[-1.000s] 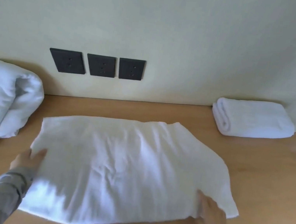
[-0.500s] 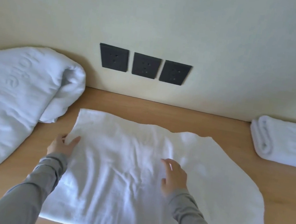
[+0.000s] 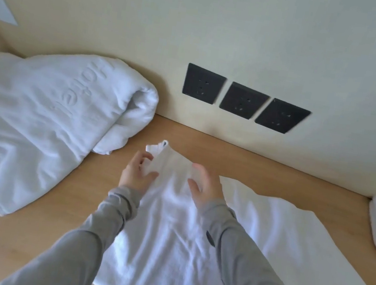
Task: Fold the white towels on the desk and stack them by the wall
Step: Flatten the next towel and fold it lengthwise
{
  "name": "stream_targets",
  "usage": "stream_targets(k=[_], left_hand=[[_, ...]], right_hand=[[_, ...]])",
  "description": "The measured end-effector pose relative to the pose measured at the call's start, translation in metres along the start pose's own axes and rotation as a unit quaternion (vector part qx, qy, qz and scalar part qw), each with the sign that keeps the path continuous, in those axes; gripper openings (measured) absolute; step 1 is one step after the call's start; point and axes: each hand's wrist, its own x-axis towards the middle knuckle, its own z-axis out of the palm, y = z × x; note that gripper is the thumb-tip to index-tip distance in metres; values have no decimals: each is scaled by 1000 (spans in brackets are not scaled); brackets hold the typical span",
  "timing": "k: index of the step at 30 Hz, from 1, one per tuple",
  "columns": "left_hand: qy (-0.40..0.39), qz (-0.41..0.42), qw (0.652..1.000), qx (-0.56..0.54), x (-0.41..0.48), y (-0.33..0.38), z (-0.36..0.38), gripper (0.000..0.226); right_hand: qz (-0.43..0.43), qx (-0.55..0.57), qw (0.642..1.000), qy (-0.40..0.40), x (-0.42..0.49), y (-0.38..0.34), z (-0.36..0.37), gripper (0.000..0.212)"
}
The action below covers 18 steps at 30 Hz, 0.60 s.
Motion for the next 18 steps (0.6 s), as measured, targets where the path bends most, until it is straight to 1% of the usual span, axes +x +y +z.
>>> stream_targets(k=[2,4,5,7,9,10,11,12,13,14,15,16,18], left_hand=[[4,43,999,7,-21,4,5,37],[16,60,998,0,-36,8,8,45],[24,69,997,-11,-41,9,9,50],[36,71,996,-29,-51,12,7,58],[24,42,997,-66,-60,17,5,63],[11,18,995,-102,-62,20,6,62],[-6,-6,990,-139,-62,23,6,56],[-18,-24,985,-168,-61,27,7,41],[-23,-31,983,-177,-58,30,7,21],[-27,-30,983,-179,-56,36,6,7],[-32,-21,984,-177,-54,40,6,15],[-37,-14,983,-178,-53,44,6,17],[-43,11,982,-183,-52,50,6,13]], right_hand=[[-24,65,997,-22,13,-19,-5,47],[-55,98,993,-41,24,-34,-9,48],[-74,104,991,-38,27,-38,-11,43],[-101,96,990,-21,28,-41,-15,27],[-133,88,987,-1,25,-39,-20,12],[-150,91,985,4,23,-38,-23,7],[-165,93,982,5,20,-37,-25,4],[-176,93,980,4,17,-36,-28,5],[-182,90,979,0,15,-36,-30,10],[-186,85,979,-6,13,-37,-33,15],[-191,80,978,-13,10,-38,-36,19],[-199,77,977,-19,8,-39,-39,21],[-206,80,975,-26,3,-40,-44,22]])
